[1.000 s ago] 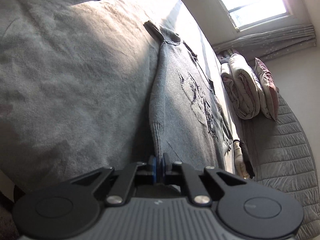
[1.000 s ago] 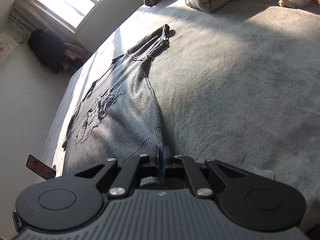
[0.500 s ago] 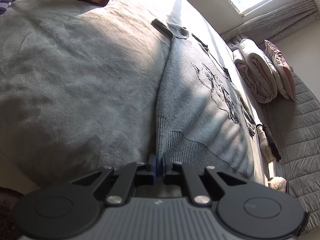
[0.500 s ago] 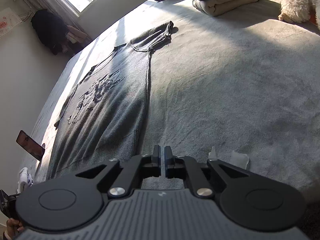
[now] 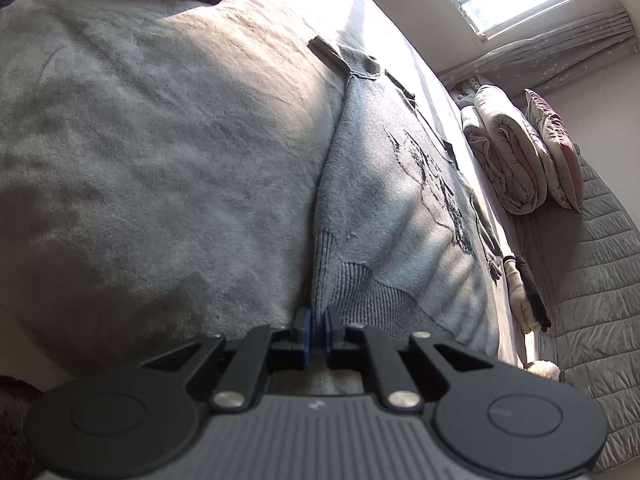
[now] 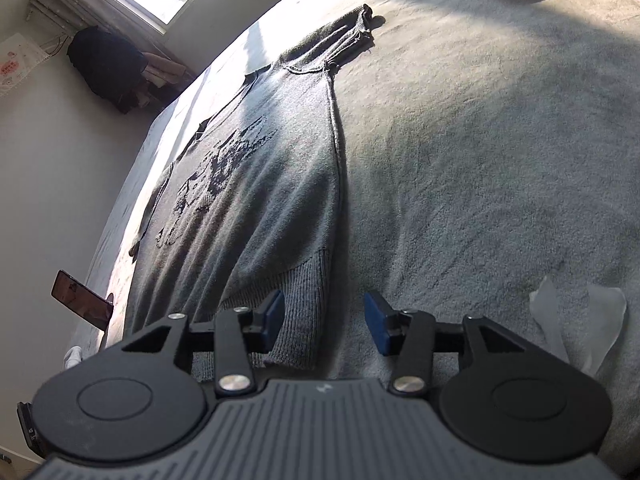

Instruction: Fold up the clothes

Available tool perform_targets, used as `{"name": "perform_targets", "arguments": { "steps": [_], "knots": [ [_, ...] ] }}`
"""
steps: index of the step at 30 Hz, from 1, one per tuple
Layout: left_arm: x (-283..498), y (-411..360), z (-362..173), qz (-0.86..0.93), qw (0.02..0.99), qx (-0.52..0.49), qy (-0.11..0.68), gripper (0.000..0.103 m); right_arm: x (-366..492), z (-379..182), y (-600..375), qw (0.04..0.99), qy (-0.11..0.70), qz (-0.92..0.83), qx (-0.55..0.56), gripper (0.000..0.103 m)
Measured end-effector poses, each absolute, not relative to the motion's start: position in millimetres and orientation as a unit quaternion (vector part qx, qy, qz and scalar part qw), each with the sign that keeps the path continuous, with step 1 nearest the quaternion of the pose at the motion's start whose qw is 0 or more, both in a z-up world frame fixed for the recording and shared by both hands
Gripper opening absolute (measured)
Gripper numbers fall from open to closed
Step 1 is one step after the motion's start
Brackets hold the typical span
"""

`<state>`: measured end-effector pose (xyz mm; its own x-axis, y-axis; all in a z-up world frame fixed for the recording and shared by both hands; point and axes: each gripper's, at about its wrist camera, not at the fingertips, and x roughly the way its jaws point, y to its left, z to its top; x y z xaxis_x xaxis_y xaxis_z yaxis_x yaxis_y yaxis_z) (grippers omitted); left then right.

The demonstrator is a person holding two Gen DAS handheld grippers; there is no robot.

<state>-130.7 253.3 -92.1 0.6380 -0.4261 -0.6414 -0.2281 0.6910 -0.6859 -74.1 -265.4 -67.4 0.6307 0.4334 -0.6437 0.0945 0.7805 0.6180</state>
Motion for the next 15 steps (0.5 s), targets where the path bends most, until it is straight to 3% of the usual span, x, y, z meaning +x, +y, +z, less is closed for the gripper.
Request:
{"name": "perform_targets", "arguments": {
  "steps": [2, 4, 5, 6, 15],
  "knots": [
    [-130.3, 252.8, -93.0, -0.06, 0.818, -0.389, 0.42, 0.006, -73.1, -68.2, -258.0, 0.851, 0.416, 0.102, 0.304, 0.049],
    [-129.7, 251.8, -92.7, -0.062, 0.819, -0.385, 0.421, 0.006, -72.5, -67.7, -250.6, 0.857, 0.423, 0.104, 0.276, 0.033],
    [-129.3, 251.5, -92.3, -0.062, 0.82, -0.383, 0.421, 0.006, -72.7, -67.9, -249.4, 0.857, 0.426, 0.104, 0.269, 0.011],
    [-129.6, 251.6, -91.2, -0.062, 0.82, -0.382, 0.421, 0.006, -73.3, -68.5, -250.3, 0.856, 0.428, 0.105, 0.269, 0.007],
    [-141.3, 245.5, -66.5, -0.098, 0.834, -0.369, 0.398, 0.004, -100.7, -39.2, -287.9, 0.873, 0.384, 0.102, 0.284, 0.003]
  ]
}}
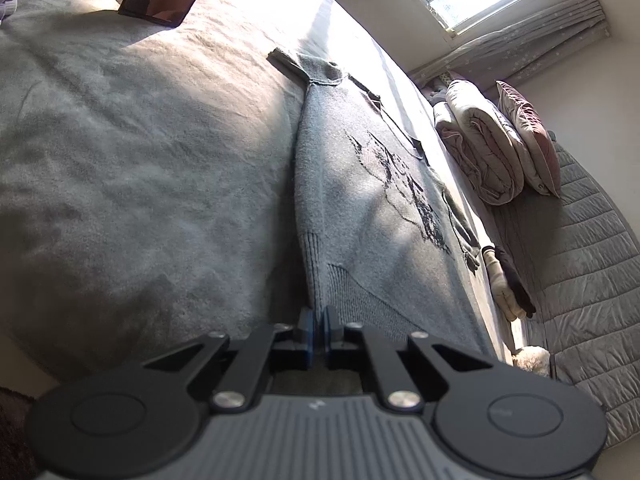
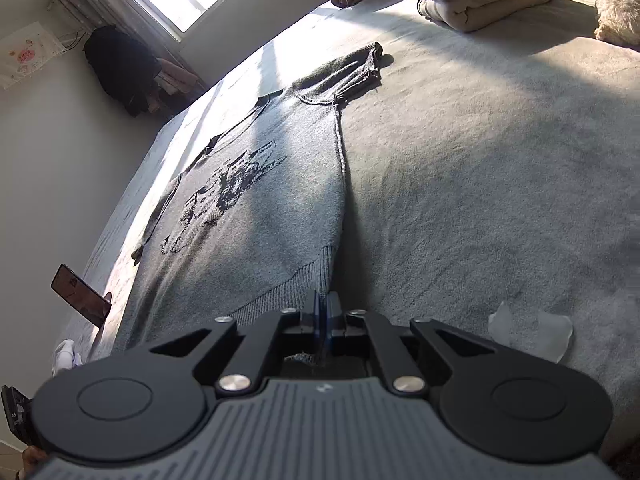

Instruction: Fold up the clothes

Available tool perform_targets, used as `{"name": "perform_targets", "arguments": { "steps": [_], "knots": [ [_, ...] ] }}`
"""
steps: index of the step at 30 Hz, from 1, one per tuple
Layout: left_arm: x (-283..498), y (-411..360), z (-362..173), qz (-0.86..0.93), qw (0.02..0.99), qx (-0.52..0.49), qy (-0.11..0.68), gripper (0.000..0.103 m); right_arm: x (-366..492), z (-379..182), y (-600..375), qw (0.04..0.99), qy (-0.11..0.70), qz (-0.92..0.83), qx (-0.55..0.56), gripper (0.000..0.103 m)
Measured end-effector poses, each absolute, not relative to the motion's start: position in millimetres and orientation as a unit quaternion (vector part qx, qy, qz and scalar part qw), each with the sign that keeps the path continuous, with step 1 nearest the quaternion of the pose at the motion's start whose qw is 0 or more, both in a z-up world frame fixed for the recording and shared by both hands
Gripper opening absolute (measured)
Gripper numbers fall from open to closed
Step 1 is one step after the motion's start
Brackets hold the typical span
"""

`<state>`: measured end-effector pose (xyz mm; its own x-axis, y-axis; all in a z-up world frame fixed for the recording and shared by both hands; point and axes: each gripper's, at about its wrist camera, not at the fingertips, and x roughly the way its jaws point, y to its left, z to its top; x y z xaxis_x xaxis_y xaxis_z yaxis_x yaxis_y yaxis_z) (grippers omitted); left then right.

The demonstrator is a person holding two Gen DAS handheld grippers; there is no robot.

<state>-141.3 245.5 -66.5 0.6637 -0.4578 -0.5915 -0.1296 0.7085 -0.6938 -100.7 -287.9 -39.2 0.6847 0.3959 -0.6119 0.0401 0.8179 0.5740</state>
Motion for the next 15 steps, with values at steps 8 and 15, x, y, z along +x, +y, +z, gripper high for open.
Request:
{"name": "perform_targets", "arguments": {
  "steps": [8, 15],
  "knots": [
    [-146.1, 233.3, -59.4, -0.102, 0.841, -0.324, 0.421, 0.004, -112.2, -22.9, -286.6, 0.882, 0.397, 0.098, 0.235, 0.003],
    [-137.8, 227.9, -80.3, -0.081, 0.841, -0.29, 0.45, 0.004, -105.1, -52.2, -276.3, 0.876, 0.438, 0.064, 0.193, 0.003]
  ]
}}
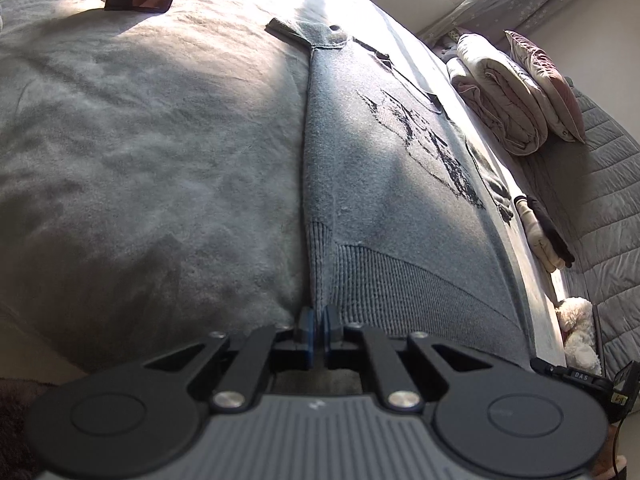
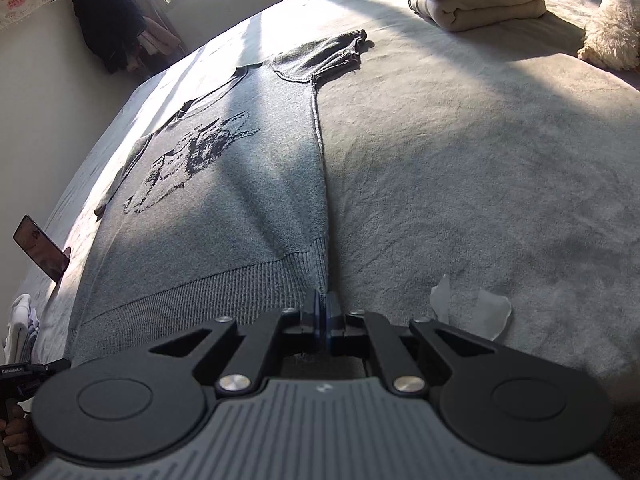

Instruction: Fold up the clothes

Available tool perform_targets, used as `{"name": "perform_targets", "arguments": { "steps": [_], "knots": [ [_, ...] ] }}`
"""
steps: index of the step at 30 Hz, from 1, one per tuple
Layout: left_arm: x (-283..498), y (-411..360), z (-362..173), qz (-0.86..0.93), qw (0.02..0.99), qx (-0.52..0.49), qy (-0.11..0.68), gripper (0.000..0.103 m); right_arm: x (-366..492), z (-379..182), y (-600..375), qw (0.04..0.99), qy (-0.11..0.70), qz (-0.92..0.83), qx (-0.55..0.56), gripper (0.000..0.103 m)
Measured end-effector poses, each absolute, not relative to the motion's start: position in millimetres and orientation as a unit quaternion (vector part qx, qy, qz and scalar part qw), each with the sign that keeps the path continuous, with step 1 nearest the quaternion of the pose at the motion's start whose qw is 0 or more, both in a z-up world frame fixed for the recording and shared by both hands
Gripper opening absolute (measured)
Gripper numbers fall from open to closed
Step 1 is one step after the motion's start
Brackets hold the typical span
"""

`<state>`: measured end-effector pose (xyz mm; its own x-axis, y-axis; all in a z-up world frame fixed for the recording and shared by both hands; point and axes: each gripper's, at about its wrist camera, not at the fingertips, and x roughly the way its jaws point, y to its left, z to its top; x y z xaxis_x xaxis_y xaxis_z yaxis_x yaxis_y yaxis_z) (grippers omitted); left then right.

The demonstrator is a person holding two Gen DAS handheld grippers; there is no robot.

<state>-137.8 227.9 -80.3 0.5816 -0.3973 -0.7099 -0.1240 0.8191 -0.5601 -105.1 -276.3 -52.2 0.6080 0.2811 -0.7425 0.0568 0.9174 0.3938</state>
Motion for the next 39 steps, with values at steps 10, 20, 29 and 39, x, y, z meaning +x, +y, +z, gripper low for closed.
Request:
{"name": "perform_targets", "arguments": {
  "steps": [10, 20, 29, 39],
  "knots": [
    [-130.6, 242.1, -70.5, -0.104, 0.825, -0.335, 0.443, 0.042, -97.2, -49.0, -269.0, 0.873, 0.452, 0.082, 0.164, 0.021],
    [-44.2, 262.8, -26.6, -0.048, 0.853, -0.344, 0.389, 0.063, -42.4, -6.8, -253.6, 0.882, 0.436, 0.077, 0.16, 0.052],
    [67.3, 281.0, -61.6, 0.031, 0.841, -0.387, 0.377, 0.063, 70.1, 9.9, -171.7, 0.88, 0.424, 0.136, 0.162, 0.052],
    [126.5, 295.4, -77.7, 0.04, 0.845, -0.434, 0.31, 0.053, 185.5, -19.1, -63.0, 0.858, 0.416, 0.234, 0.189, 0.052]
  ]
}}
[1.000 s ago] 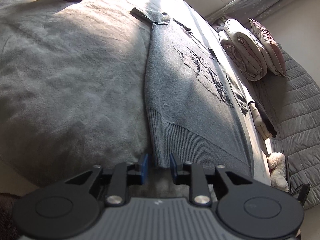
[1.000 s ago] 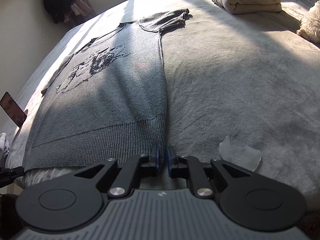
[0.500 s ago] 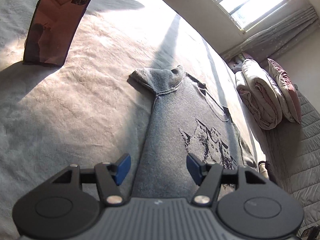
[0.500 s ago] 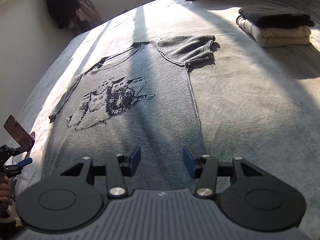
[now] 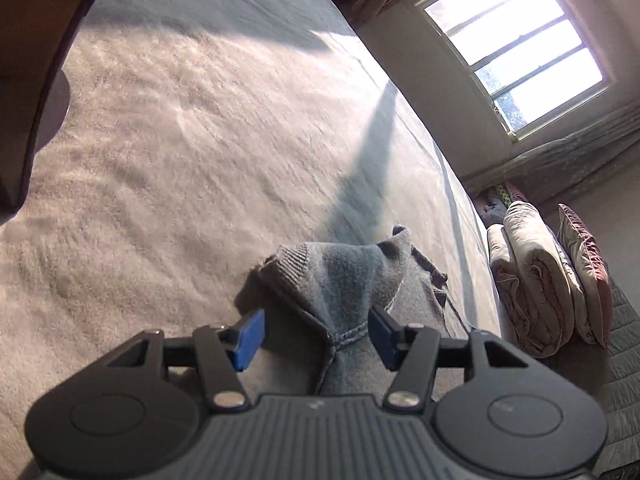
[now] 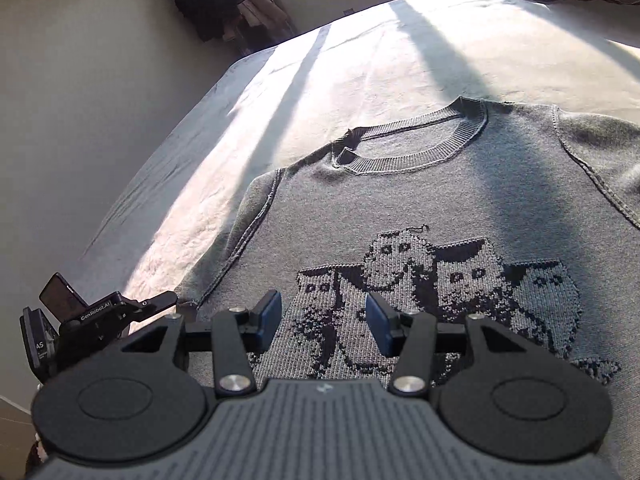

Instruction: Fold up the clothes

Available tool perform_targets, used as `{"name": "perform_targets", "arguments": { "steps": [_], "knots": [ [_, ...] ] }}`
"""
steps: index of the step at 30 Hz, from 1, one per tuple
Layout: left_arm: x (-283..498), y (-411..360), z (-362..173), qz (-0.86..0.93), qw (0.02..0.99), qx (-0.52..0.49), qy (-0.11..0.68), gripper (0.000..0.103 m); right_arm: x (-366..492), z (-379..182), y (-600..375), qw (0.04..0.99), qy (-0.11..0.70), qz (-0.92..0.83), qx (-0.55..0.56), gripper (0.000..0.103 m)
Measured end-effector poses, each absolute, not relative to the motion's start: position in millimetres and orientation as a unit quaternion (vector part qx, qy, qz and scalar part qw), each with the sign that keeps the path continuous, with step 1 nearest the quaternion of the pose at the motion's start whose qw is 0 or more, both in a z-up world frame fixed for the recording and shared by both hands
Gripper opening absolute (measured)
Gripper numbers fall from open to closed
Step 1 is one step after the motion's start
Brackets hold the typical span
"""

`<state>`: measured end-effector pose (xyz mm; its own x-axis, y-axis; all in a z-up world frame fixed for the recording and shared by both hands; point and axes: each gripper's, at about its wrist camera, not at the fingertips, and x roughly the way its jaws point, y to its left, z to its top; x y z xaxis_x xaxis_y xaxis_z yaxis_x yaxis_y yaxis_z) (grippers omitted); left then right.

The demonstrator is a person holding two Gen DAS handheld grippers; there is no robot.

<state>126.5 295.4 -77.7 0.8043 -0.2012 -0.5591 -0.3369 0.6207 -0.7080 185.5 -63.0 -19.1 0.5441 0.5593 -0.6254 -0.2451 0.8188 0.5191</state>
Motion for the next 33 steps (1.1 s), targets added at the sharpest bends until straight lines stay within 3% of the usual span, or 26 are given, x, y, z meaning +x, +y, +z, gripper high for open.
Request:
{"name": "perform_targets", "arguments": {
  "steps": [1, 2, 3, 4, 5, 11, 19, 27, 33],
  "knots": [
    [129.7, 295.3, -79.2, 0.046, 0.846, -0.437, 0.301, 0.05, 193.1, -22.8, -55.9, 0.854, 0.418, 0.241, 0.195, 0.052],
    [131.1, 294.3, -81.0, 0.051, 0.848, -0.44, 0.291, 0.039, 199.0, -25.7, -50.5, 0.851, 0.42, 0.247, 0.199, 0.052],
    [132.5, 293.3, -82.9, 0.056, 0.85, -0.442, 0.282, 0.018, 205.0, -28.5, -45.0, 0.847, 0.422, 0.252, 0.203, 0.052],
    [132.2, 289.2, -84.3, 0.052, 0.858, -0.435, 0.268, 0.008, 211.0, -31.4, -39.6, 0.843, 0.424, 0.258, 0.207, 0.052],
    [130.2, 282.4, -82.5, 0.044, 0.871, -0.415, 0.259, 0.005, 215.6, -32.7, -36.5, 0.841, 0.425, 0.262, 0.208, 0.052],
    [123.5, 236.4, -55.6, -0.048, 0.932, -0.287, 0.218, 0.004, 232.7, -25.6, -32.8, 0.844, 0.424, 0.272, 0.182, 0.052],
    [132.1, 171.1, -67.4, -0.165, 0.932, -0.108, 0.306, 0.004, 239.6, -3.0, -9.9, 0.85, 0.4, 0.32, 0.124, 0.052],
    [133.4, 171.9, -75.5, -0.165, 0.927, -0.116, 0.315, 0.004, 261.9, -15.9, 57.7, 0.793, 0.455, 0.402, 0.056, 0.052],
    [132.8, 176.8, -77.5, -0.17, 0.925, -0.128, 0.314, 0.004, 268.4, -40.0, 100.1, 0.774, 0.491, 0.396, -0.059, 0.052]
  ]
}}
